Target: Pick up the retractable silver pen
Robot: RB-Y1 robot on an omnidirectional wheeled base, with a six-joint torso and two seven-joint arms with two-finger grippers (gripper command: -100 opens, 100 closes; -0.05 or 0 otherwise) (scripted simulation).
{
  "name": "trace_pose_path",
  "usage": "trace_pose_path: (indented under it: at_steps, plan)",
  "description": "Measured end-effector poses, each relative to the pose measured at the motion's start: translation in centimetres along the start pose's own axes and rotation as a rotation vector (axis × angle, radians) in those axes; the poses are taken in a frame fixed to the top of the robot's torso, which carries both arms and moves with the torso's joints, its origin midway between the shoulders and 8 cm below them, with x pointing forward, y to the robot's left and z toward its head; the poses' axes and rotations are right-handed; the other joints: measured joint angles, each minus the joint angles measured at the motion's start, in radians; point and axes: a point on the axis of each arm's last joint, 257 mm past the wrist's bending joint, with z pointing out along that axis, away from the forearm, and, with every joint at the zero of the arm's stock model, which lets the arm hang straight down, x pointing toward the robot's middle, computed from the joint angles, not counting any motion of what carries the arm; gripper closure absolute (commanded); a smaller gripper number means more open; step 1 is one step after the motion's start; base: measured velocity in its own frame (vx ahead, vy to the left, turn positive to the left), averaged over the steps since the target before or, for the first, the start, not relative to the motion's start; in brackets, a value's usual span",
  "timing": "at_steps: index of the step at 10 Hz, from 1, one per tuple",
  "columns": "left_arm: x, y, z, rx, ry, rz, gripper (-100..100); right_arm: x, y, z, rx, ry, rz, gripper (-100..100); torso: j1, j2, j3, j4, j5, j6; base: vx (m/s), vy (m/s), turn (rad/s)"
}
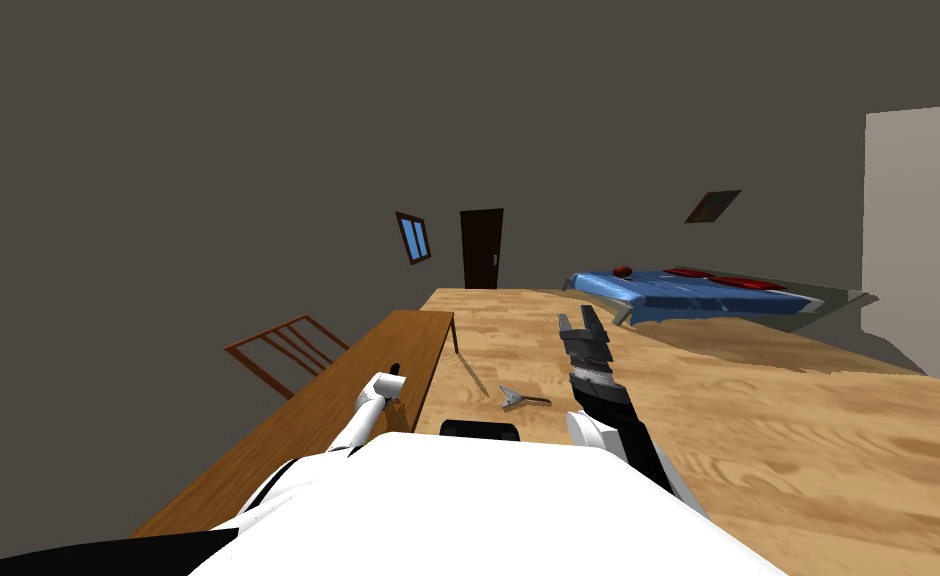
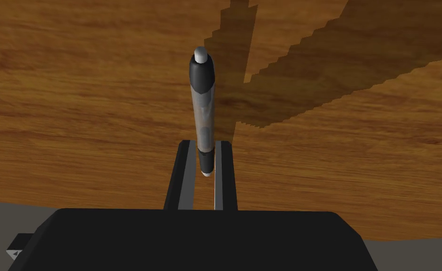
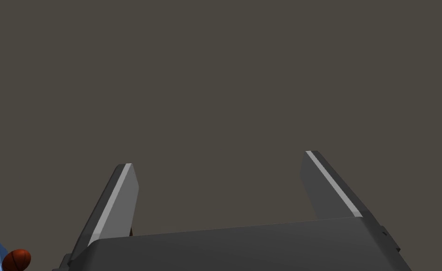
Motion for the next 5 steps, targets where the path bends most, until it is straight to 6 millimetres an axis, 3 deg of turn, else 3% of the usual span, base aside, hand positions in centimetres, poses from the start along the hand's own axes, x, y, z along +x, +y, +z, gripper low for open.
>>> trace_pose_path:
  at_steps: [1,2,3,5]
  plan:
    - [0.01,0.02,0.01,0.0,0.0,0.0,100,0.0,0.0,0.0,0.0,0.0,0.0,0,0.0,0.0,0.0,0.0,0.0,0.0,0.0,0.0,0.0]
    - [0.01,0.03,0.01,-0.001,0.0,0.0,0,0.0,0.0,0.0,0.0,0.0,0.0,0,0.0,0.0,0.0,0.0,0.0,0.0,0.0,0.0,0.0]
    - [0.01,0.03,0.01,-0.001,0.0,0.0,100,0.0,0.0,0.0,0.0,0.0,0.0,0,0.0,0.0,0.0,0.0,0.0,0.0,-0.041,-0.007,-0.022]
    - [-0.24,-0.85,-0.59,0.004,-0.001,-0.003,100,0.0,0.0,0.0,0.0,0.0,0.0,0,-0.001,0.003,0.002,0.001,0.0,0.0,-0.055,-0.018,-0.024]
